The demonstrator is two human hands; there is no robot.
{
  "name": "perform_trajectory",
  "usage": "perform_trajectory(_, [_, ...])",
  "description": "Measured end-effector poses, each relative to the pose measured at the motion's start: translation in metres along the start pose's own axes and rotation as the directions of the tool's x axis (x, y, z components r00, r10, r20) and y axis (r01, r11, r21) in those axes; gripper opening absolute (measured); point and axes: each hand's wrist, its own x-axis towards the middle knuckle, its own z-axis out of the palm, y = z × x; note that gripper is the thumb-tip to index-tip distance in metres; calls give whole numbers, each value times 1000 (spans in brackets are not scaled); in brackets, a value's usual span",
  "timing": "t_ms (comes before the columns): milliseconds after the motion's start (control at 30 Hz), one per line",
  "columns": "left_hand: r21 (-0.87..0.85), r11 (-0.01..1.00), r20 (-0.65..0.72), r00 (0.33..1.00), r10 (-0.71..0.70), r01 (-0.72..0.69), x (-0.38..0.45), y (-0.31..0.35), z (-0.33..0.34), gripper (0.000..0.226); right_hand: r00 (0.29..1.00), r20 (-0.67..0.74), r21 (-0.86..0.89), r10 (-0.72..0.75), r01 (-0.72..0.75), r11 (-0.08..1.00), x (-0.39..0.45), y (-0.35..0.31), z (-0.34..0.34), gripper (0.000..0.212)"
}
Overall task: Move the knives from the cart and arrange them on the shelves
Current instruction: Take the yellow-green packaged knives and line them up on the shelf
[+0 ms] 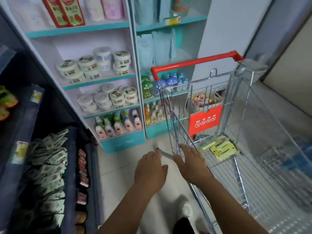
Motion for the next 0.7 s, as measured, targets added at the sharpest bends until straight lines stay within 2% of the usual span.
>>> perform_trajectory(167, [-2, 985, 49, 984, 173, -173, 57, 59, 27, 54, 979, -79, 100, 190, -182, 978, 27, 69, -30, 53])
perform_trajectory(333, [48, 949, 106, 946, 306, -312, 126, 124, 49, 56, 941, -92, 198, 326, -303, 932, 68, 137, -53, 55])
perform_trajectory(533, [71, 928, 224, 912, 343, -367, 201, 179, 96, 59, 877, -34, 297, 479, -449, 843, 125, 205, -64, 57])
perform_trajectory(700, [94, 931, 367, 882, 297, -353, 256, 191, 152, 65, 805, 31, 380, 593, -558, 738, 163, 255, -53, 61])
